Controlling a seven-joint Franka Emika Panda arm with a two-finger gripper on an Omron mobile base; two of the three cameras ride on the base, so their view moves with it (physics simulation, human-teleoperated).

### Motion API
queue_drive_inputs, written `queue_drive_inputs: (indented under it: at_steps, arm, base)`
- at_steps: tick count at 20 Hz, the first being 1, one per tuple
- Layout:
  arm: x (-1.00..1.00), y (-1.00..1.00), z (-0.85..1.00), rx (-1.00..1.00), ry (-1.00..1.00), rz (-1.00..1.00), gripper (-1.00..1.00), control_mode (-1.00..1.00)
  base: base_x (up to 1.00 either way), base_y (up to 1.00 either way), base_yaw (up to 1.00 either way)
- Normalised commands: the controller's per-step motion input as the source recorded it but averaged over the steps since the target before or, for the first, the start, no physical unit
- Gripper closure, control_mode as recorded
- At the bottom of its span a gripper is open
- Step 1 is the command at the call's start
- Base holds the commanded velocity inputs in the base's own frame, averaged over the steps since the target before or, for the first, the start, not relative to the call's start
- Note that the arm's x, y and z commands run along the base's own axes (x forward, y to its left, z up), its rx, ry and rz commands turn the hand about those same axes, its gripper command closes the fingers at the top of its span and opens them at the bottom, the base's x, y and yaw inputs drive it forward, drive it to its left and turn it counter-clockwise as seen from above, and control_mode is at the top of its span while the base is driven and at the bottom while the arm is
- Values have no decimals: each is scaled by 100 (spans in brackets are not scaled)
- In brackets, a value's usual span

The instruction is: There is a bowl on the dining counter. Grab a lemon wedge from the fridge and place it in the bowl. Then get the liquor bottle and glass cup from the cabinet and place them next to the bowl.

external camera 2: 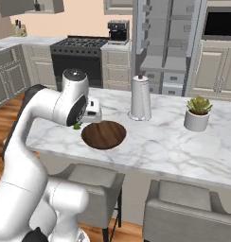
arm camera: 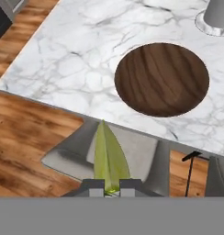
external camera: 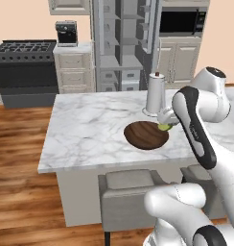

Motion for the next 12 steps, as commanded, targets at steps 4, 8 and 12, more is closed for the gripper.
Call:
queue_drive_inputs:
  at_steps: [4,8,12]
  arm:
    - [81,-19,-53,-3,7,0,100,-100]
    - [80,-13,-52,-5,10,0,100,-100]
    - [73,-6,-46,-7,9,0,100,-100]
  base:
    - [0,0,0]
    - [0,0,0]
    - [0,0,0]
